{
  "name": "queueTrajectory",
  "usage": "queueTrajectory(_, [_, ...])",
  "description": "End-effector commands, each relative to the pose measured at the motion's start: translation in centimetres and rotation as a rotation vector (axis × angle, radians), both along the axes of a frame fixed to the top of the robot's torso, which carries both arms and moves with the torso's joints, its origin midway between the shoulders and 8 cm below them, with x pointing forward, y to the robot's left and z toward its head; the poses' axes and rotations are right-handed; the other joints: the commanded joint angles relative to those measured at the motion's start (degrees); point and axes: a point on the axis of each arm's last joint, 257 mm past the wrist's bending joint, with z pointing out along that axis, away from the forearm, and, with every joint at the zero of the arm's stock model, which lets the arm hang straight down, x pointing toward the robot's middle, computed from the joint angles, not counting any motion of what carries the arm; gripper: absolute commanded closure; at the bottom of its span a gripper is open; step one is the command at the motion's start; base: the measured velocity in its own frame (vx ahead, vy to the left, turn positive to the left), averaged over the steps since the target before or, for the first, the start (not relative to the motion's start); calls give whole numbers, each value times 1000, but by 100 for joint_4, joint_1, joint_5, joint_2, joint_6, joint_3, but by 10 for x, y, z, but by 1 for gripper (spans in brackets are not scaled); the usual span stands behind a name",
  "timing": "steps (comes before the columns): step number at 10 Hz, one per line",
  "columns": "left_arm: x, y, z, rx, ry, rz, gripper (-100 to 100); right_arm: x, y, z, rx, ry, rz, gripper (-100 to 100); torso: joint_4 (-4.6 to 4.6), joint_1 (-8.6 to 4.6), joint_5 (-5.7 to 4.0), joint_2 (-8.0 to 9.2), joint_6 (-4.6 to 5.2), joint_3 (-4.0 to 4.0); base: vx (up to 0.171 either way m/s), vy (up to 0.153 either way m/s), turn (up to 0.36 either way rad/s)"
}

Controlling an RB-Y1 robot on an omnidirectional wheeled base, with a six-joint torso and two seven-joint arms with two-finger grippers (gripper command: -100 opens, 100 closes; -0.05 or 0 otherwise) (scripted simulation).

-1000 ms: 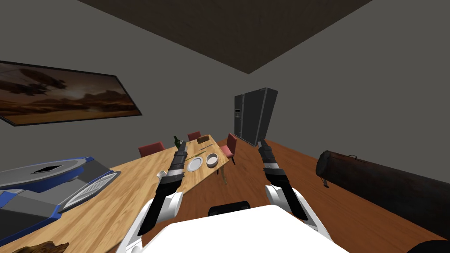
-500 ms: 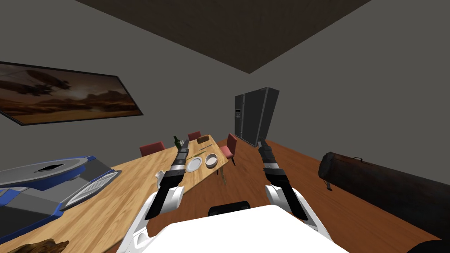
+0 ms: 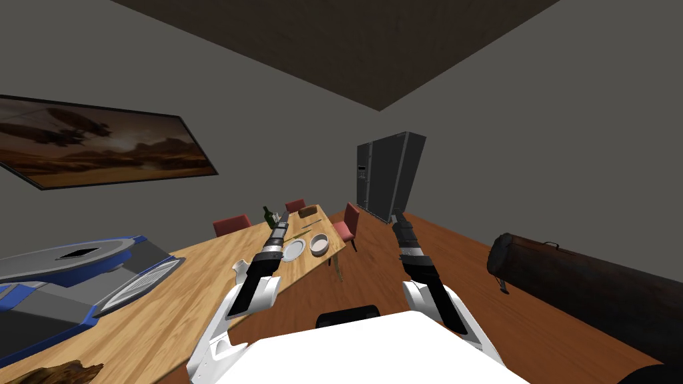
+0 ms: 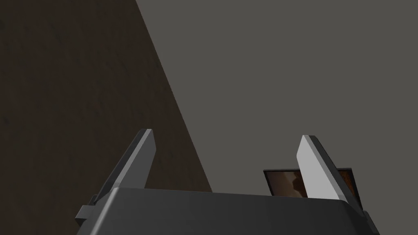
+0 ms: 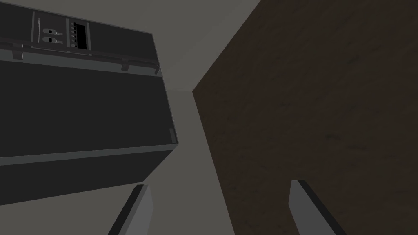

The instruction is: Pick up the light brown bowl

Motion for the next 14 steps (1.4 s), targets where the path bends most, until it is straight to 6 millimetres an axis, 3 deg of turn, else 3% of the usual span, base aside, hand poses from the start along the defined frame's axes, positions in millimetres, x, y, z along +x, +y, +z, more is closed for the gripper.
queueTrajectory(1, [11,5,-4,22,31,24,-100,0,0,0,0,0,0,0,0,0,0,0,0,0,15,-27,44])
queueTrajectory(14, [61,40,-47,95,286,162,-100,0,0,0,0,0,0,0,-1,2,1,-1,0,-1,15,-31,23])
